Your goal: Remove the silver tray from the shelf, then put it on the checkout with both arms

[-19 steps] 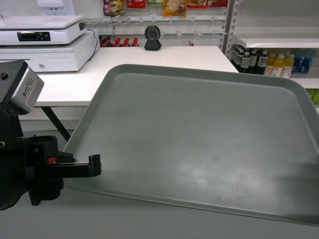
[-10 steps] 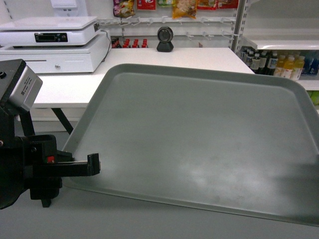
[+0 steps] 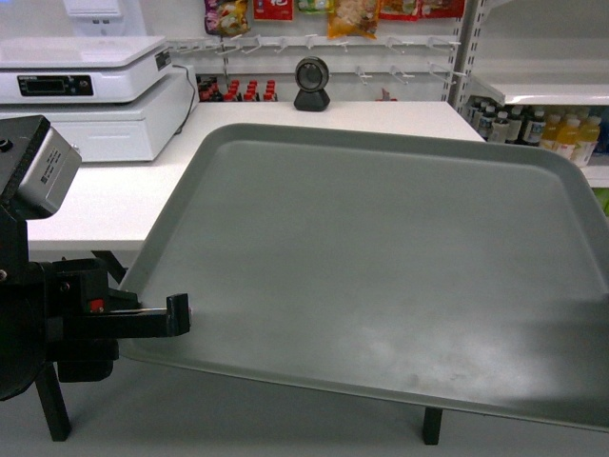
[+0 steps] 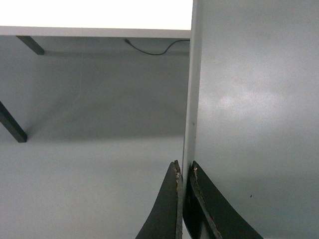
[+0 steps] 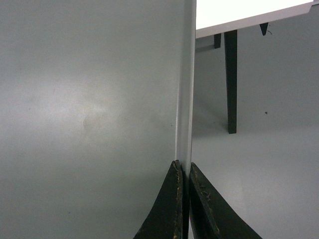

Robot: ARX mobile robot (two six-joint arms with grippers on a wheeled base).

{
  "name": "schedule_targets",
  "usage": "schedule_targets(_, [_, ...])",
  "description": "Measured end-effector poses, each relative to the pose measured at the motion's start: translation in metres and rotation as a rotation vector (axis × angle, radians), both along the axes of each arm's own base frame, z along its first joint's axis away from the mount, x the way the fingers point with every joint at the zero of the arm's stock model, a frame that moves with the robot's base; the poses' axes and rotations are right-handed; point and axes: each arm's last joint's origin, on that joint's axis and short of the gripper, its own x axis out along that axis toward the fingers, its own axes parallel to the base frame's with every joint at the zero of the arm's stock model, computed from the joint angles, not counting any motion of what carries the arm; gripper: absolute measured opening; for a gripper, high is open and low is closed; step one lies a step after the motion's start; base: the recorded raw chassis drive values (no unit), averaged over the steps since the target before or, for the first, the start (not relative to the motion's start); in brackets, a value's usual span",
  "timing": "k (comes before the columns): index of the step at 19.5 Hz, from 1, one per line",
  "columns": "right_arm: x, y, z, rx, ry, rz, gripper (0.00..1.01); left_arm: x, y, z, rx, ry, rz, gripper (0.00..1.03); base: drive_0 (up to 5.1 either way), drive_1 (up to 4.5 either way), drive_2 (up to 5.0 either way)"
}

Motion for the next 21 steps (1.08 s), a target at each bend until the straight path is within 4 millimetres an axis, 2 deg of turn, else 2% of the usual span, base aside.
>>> schedule_targets(21, [0.0000, -0.0001, 0.0000, 0.000, 0.000, 0.000, 0.02, 0.0001, 0.0000, 0.0000, 0.000, 0.001, 0.000, 0.03, -5.0, 2.40, 2.4])
